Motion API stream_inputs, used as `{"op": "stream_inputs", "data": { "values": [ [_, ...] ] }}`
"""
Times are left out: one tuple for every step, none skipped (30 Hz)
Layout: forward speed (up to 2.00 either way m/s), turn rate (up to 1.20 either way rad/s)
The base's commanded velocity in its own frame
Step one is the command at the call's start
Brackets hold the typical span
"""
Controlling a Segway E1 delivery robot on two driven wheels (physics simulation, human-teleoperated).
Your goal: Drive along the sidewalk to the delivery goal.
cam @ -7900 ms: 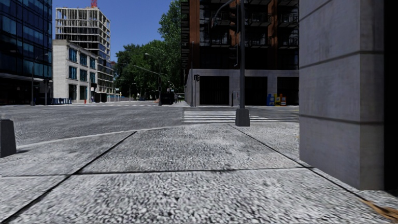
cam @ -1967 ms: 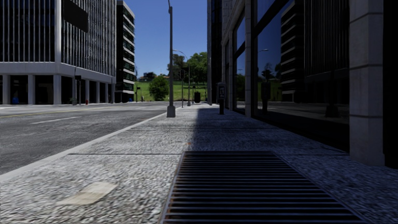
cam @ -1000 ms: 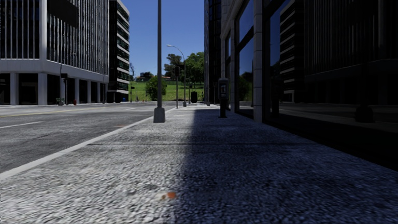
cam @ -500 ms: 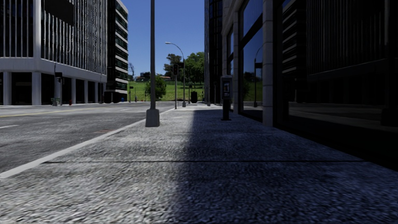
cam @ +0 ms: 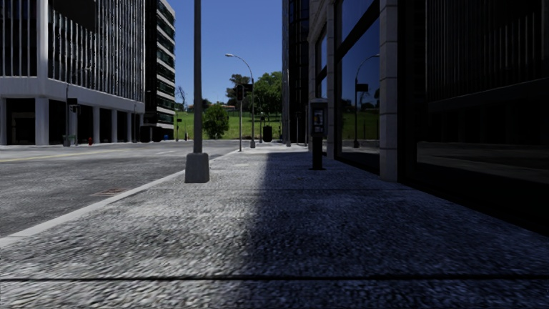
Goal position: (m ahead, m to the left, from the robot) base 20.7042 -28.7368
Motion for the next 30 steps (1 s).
{"op": "stream_inputs", "data": {
  "values": [
    [2.0, 0.0],
    [2.0, 0.0],
    [2.0, 0.0],
    [2.0, 0.0],
    [2.0, 0.0],
    [2.0, 0.0],
    [2.0, 0.0],
    [2.0, 0.0],
    [2.0, 0.0],
    [2.0, 0.0],
    [2.0, 0.0],
    [2.0, 0.0],
    [2.0, 0.0],
    [2.0, 0.0],
    [2.0, 0.0],
    [2.0, 0.0],
    [2.0, 0.0],
    [2.0, 0.0],
    [2.0, 0.0],
    [2.0, 0.0],
    [2.0, 0.0],
    [2.0, 0.0],
    [2.0, 0.0],
    [2.0, 0.0],
    [2.0, 0.0],
    [2.0, 0.0],
    [2.0, 0.0],
    [2.0, 0.0],
    [2.0, 0.0],
    [2.0, 0.0]
  ]
}}
